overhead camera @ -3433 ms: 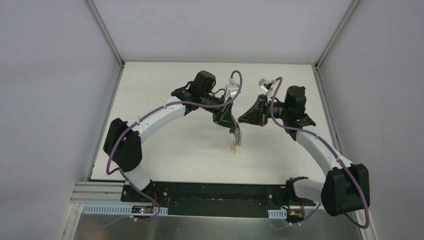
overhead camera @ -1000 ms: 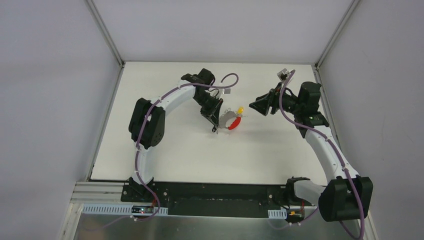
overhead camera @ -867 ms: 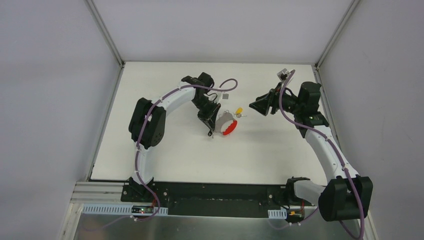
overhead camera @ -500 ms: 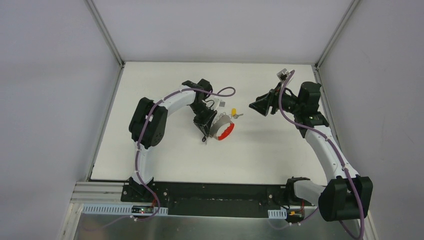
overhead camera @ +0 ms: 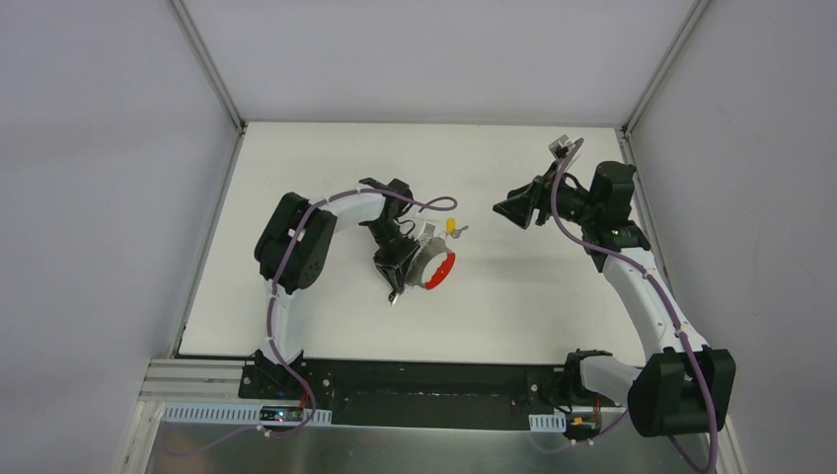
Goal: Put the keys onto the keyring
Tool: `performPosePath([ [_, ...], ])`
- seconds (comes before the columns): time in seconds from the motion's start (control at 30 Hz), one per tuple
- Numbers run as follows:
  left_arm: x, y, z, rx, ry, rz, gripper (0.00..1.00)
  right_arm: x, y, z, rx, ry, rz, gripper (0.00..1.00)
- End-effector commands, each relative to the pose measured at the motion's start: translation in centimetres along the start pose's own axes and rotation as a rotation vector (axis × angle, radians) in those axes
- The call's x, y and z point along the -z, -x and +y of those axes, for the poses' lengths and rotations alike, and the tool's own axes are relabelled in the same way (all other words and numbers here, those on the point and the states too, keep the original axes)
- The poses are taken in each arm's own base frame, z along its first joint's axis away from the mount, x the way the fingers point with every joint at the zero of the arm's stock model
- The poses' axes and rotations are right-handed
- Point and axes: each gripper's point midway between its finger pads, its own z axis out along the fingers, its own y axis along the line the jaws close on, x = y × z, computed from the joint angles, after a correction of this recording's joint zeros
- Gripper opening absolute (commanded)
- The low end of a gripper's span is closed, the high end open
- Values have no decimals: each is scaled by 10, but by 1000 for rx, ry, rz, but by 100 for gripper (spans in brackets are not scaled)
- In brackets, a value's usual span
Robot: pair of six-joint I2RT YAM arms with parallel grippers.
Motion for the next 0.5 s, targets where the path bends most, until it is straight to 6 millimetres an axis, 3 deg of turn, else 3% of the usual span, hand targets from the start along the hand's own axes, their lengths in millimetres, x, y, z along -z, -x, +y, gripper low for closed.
performPosePath([
  [0.0, 2, -8, 3, -9, 26, 0, 18, 5, 9, 0, 50, -5, -30, 67],
  [0.23, 15, -5, 1, -43, 63, -46, 44, 6, 7, -6, 55, -29, -28, 71],
  [0.33, 25, -5, 0, -67, 88, -66, 53, 8, 6, -9, 64, -54, -22, 80],
  [0.47, 43, -8, 1, -102, 135, -93, 62, 13, 7, -20, 87, -133, 3, 99],
])
